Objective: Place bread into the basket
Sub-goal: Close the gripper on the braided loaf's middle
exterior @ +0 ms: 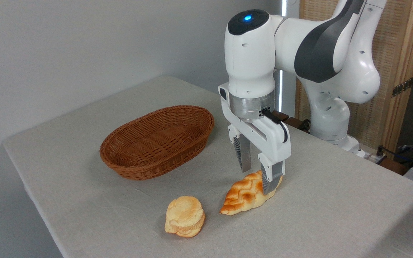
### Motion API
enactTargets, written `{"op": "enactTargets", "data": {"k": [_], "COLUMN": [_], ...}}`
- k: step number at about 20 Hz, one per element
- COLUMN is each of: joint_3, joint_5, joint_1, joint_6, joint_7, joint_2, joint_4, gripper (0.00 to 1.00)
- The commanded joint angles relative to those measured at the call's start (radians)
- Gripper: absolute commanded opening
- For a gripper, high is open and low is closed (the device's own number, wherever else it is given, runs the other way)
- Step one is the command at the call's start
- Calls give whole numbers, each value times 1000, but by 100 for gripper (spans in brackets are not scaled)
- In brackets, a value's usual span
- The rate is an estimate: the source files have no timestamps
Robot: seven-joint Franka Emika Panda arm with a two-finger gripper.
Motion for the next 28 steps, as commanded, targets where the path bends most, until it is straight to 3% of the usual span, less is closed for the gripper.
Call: {"op": "enactTargets", "data": {"k": [1, 12, 14, 18, 28], "joint_3": [14, 17, 38, 46, 48], "joint_5": [11, 16, 51, 66, 66], "joint_1": [-9, -9, -9, -10, -52], "joint_6": [23, 81, 80, 81, 107], "joint_7": [51, 105, 136, 142, 140], "joint_2": [-6, -1, -3, -1, 13], "joint_4": [-15, -38, -38, -36, -39], "gripper": [100, 100, 100, 100, 100]}}
